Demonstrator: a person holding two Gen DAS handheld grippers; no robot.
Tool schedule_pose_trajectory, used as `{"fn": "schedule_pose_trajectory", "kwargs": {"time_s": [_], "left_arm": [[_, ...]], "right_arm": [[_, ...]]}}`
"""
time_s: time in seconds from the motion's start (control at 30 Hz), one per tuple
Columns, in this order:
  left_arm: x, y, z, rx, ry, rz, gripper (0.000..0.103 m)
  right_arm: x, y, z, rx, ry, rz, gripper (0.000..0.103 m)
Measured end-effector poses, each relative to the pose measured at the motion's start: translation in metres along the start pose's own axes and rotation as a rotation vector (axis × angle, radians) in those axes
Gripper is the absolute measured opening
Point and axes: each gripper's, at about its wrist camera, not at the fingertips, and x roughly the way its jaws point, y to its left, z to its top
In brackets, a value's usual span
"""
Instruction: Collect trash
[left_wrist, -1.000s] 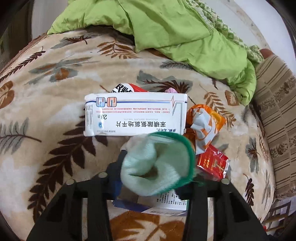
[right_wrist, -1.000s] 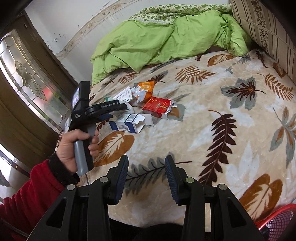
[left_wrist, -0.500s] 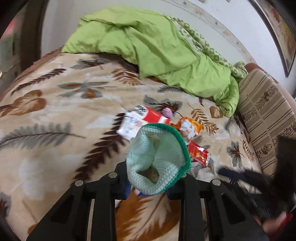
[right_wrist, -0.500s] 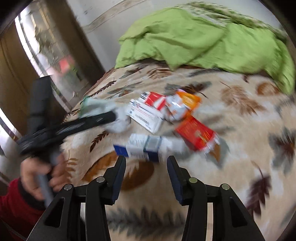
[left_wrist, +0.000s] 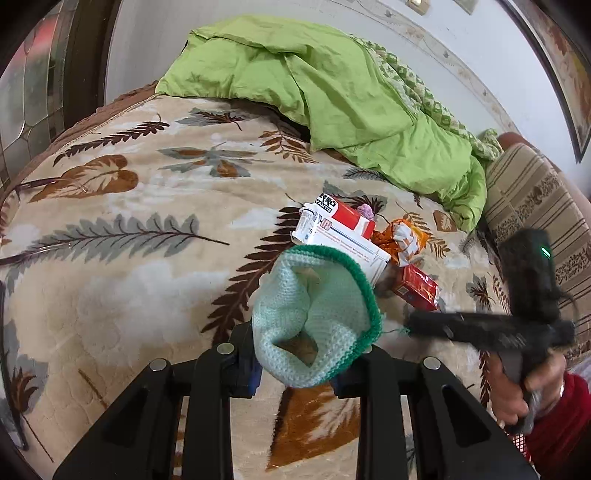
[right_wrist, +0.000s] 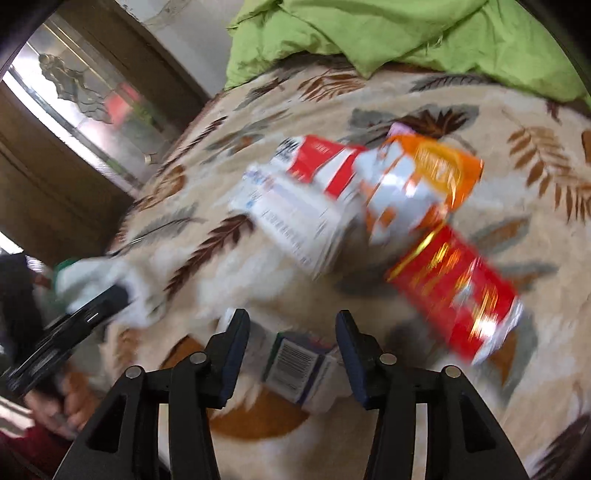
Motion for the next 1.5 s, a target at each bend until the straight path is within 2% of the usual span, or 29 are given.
{"fn": "schedule_pose_trajectory", "kwargs": {"time_s": [0.07,0.23,0.3,0.43,0.5,0.57,0.6,0.73,0.8,0.93,1.07,1.13,1.2,1.4,1.5], "left_arm": [[0.0,0.001,-0.001,0.0,-0.001,-0.006,0.026],[-0.005,-0.002,-0.006,0.012,-0.003,-0.013,0.026],[-0.009,0.0,-0.006,0.014,-0.008,-0.012,0.026],[-0.015,0.004,-0.007,0.006,-0.013,-0.012,0.026],[-0.015,0.005,-0.007,0.006,-0.012,-0.015,0.026],[-0.016,0.004,-0.009,0.011,-0.014,-0.012,0.026],[-0.018,0.002,-0.01,0.016,-0.014,-0.013,0.026],[-0.027,-0.012,-0.018,0.05,-0.032,-0.016,0.026],[-0.031,-0.023,-0.024,0.075,-0.054,-0.003,0.026],[-0.036,-0.051,-0.042,0.136,-0.094,0.04,0.026],[-0.041,-0.08,-0.063,0.192,-0.136,0.087,0.026],[-0.042,-0.088,-0.07,0.217,-0.153,0.097,0.026],[-0.042,-0.098,-0.078,0.264,-0.162,0.124,0.026],[-0.041,-0.111,-0.094,0.309,-0.142,0.152,0.026],[-0.044,-0.118,-0.1,0.351,-0.158,0.177,0.026]], "right_arm": [[-0.004,0.013,-0.012,-0.042,0.01,0.006,0.058],[0.015,0.053,-0.034,-0.273,0.074,-0.091,0.058],[0.02,0.066,-0.037,-0.36,0.081,-0.109,0.062],[0.035,0.076,-0.044,-0.507,0.163,-0.16,0.062],[0.038,0.076,-0.048,-0.522,0.184,-0.176,0.062],[0.036,0.073,-0.05,-0.497,0.191,-0.163,0.057],[0.034,0.073,-0.052,-0.488,0.184,-0.167,0.043],[0.017,0.074,-0.059,-0.425,0.121,-0.213,0.035],[0.0,0.073,-0.067,-0.342,0.033,-0.251,0.035],[-0.035,0.066,-0.084,-0.111,-0.158,-0.27,0.035],[-0.063,0.068,-0.112,-0.003,-0.308,-0.34,0.035],[-0.073,0.063,-0.122,0.042,-0.349,-0.341,0.035],[-0.082,0.061,-0.134,0.05,-0.387,-0.398,0.035],[-0.095,0.051,-0.15,0.116,-0.42,-0.407,0.035],[-0.092,0.055,-0.153,0.096,-0.42,-0.42,0.035]]}}
